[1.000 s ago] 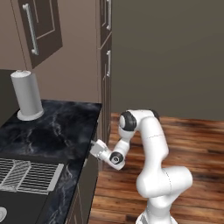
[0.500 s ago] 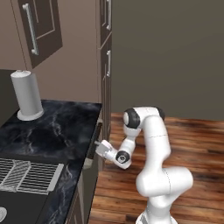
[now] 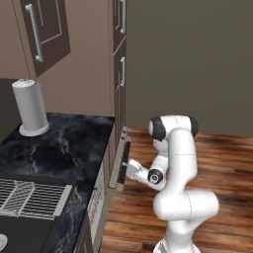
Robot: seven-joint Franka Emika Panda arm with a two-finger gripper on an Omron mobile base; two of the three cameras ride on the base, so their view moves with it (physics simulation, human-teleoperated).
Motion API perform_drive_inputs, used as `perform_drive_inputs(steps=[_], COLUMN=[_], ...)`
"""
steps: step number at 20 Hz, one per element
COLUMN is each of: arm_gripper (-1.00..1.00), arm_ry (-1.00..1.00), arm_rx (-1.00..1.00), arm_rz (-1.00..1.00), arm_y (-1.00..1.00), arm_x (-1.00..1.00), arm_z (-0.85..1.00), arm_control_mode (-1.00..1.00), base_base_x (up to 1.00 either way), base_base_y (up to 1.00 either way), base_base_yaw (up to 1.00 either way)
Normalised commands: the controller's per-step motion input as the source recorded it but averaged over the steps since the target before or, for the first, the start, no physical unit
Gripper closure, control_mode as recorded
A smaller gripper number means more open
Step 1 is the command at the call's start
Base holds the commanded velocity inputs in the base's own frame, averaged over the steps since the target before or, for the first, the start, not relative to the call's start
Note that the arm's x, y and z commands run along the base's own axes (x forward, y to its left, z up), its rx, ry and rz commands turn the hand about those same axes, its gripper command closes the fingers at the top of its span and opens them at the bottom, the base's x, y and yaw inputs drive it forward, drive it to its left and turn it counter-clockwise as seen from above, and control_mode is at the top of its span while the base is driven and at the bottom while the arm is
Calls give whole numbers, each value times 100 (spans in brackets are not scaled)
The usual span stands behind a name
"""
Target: Open the dishwasher door and pull out the top rack.
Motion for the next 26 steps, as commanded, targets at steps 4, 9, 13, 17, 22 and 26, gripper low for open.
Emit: perform_drive_inputs(steps=[4,9,13,17,22,26], arm_gripper=[100,100,100,100,100,100], arm_ry=[-2,0,0,0,0,0], arm_rx=[0,0,0,0,0,0], arm_rz=[-11,-12,-12,-11,-8,-8], arm_y=[-82,-82,-78,-82,-91,-97], arm_x=[-82,-80,-71,-66,-67,-68], arm_z=[-2,-15,-29,-40,-54,-57], arm_control_mode=[-100,-100,-100,-100,-100,-100], base_base_x=[0,0,0,0,0,0], base_base_y=[0,0,0,0,0,0], base_base_yaw=[0,0,0,0,0,0])
